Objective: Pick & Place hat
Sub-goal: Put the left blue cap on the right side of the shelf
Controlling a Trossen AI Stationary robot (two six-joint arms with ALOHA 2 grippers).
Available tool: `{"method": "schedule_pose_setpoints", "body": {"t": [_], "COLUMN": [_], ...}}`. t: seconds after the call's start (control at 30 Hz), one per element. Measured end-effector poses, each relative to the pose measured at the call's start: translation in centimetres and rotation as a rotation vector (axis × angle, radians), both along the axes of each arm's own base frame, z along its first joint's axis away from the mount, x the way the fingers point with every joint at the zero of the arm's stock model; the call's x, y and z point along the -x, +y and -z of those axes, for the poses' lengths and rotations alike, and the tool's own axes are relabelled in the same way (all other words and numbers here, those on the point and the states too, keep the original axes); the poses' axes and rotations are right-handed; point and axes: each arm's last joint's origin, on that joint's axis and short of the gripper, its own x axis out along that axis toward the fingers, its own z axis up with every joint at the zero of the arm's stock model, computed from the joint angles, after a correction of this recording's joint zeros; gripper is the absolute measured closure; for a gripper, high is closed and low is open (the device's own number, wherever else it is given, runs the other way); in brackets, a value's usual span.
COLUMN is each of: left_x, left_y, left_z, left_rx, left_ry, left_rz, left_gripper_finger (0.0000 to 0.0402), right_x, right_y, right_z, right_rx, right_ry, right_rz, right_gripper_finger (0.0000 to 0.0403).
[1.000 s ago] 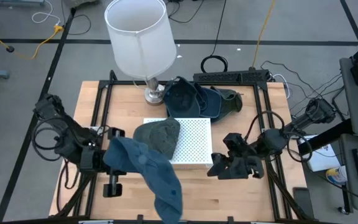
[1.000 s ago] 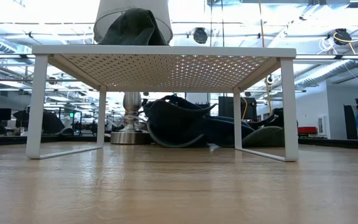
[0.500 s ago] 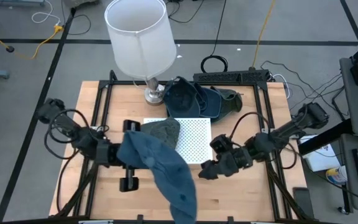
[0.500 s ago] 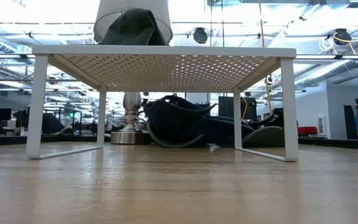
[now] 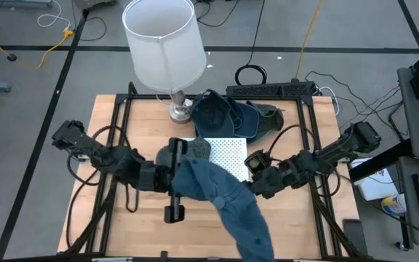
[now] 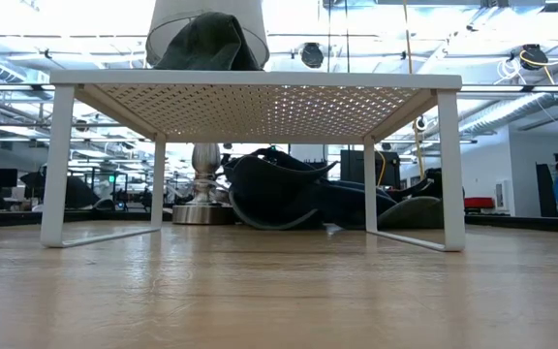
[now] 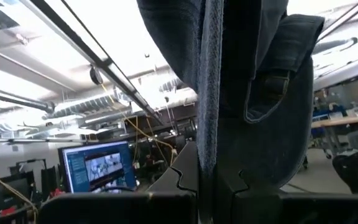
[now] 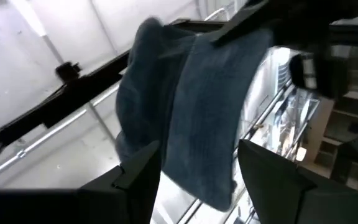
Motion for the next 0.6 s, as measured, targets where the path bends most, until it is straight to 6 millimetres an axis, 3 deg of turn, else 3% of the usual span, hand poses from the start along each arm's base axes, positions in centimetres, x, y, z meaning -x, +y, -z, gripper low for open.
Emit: {"method": "schedule_pose_setpoints", "body": {"t": [0.37,0.6], "left_x": [-1.5,-1.5], "left_y": [1.1,1.1], "left_z": [0.7,0.8], "left_rx": [0.048,0.065], "left_ry": [0.02,0.027], "left_rz": [0.044,0.063], "left_gripper_finger": [0.0394,0.0394], "right_x": [0.2,0.2], "right_y": [-0.2,-0.2], "right_z": [-0.2,-0.2], "right_rx": [0.008,0.022], "right_ry": [-0.052,-0.052], "right_rz": [-0.019,-0.002], "right_gripper_finger": [0.0198,0.0257]}}
